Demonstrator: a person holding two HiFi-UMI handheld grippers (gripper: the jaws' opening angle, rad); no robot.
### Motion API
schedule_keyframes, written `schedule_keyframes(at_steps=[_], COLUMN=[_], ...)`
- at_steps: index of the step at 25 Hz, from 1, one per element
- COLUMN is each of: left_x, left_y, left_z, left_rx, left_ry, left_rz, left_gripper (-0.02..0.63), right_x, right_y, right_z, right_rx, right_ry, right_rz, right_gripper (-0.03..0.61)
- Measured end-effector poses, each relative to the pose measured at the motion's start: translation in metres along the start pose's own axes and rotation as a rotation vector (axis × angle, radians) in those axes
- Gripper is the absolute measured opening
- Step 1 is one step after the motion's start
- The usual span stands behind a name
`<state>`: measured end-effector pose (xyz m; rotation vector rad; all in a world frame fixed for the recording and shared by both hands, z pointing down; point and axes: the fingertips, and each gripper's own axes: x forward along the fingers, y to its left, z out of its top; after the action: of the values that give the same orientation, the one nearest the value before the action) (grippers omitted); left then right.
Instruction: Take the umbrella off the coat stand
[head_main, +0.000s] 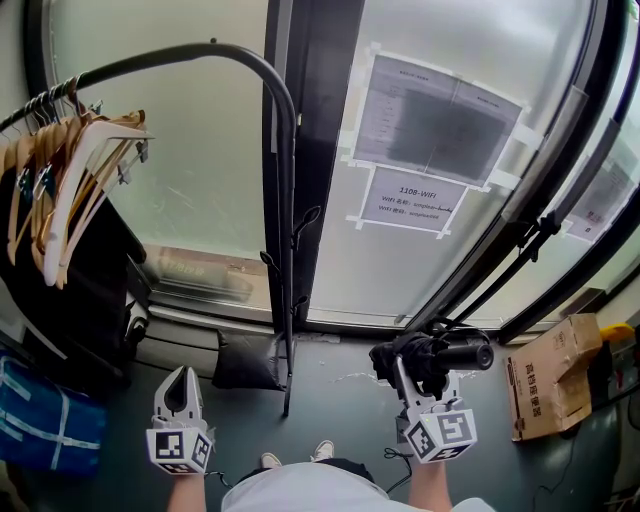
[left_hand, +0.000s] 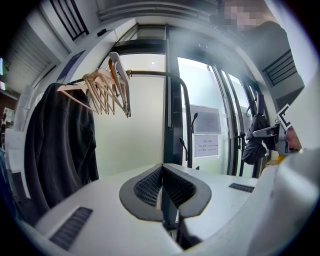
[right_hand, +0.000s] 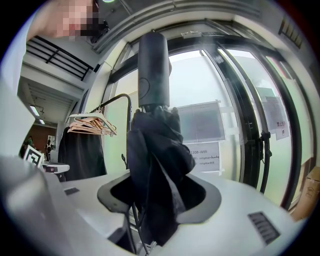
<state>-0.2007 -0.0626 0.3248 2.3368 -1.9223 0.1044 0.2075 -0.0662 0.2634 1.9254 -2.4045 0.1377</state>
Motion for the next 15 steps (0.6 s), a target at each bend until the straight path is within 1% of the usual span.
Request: schedule_keyframes(at_steps=[6, 15], left_x=[-0.001, -0.001], left_y=[0.003, 0.003], left_z=[-0.001, -0.006], left_rx=[-0.001, -0.007], left_ry=[0.001, 0.012], left_rz=[-0.008, -0.021], left_gripper=[0.023, 0.023], right_x=[0.002, 0.008], right_y=[0.01, 0.016], right_z=[0.001, 0.009], right_rx=[-0.034, -0.053], right_ry=[-0.003, -0.018], right_rz=[0.018, 0.013], right_gripper=[0.235, 0.235])
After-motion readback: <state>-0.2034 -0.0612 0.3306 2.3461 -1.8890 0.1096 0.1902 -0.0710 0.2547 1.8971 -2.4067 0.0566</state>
